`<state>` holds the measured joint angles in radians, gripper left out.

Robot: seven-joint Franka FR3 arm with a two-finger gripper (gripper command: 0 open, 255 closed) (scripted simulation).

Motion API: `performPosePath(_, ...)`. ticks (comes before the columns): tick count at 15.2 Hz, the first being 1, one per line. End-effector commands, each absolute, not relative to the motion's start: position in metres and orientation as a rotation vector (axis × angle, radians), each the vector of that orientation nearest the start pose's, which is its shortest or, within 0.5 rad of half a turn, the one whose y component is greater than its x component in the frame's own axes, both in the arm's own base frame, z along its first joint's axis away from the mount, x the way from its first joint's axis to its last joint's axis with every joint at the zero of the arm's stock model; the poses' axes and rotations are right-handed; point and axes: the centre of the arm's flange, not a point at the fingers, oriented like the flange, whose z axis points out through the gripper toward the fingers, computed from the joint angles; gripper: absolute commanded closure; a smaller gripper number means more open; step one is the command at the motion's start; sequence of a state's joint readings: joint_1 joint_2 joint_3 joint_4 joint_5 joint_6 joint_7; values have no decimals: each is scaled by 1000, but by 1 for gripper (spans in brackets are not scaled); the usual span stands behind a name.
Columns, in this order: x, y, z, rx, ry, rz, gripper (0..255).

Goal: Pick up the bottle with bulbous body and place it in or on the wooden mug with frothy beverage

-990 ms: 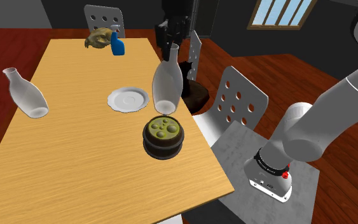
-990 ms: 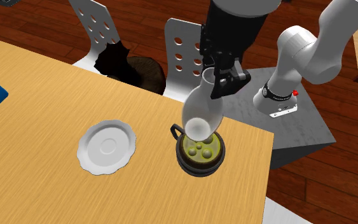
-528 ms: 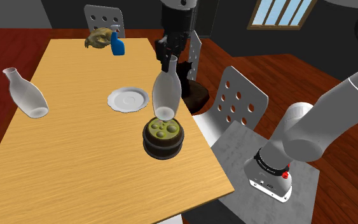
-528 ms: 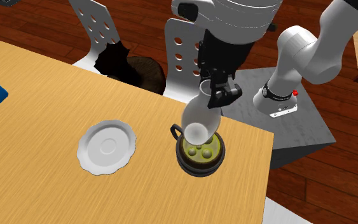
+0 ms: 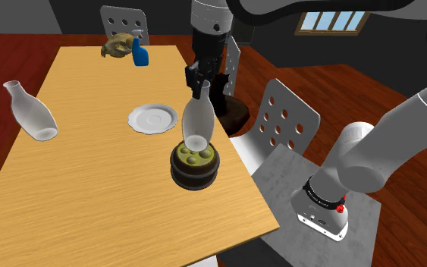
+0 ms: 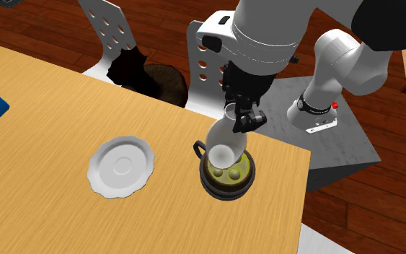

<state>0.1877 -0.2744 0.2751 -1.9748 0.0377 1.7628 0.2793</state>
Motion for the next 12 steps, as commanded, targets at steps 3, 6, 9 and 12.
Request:
performPosePath(3,424,232,582,-3144,-267,-100,255)
performPosePath(6,424,232,582,-3144,-267,-100,255)
performPosePath(9,424,232,582,-3144,-267,-100,0)
performPosePath(12,424,232,582,-3144,-267,-100,0)
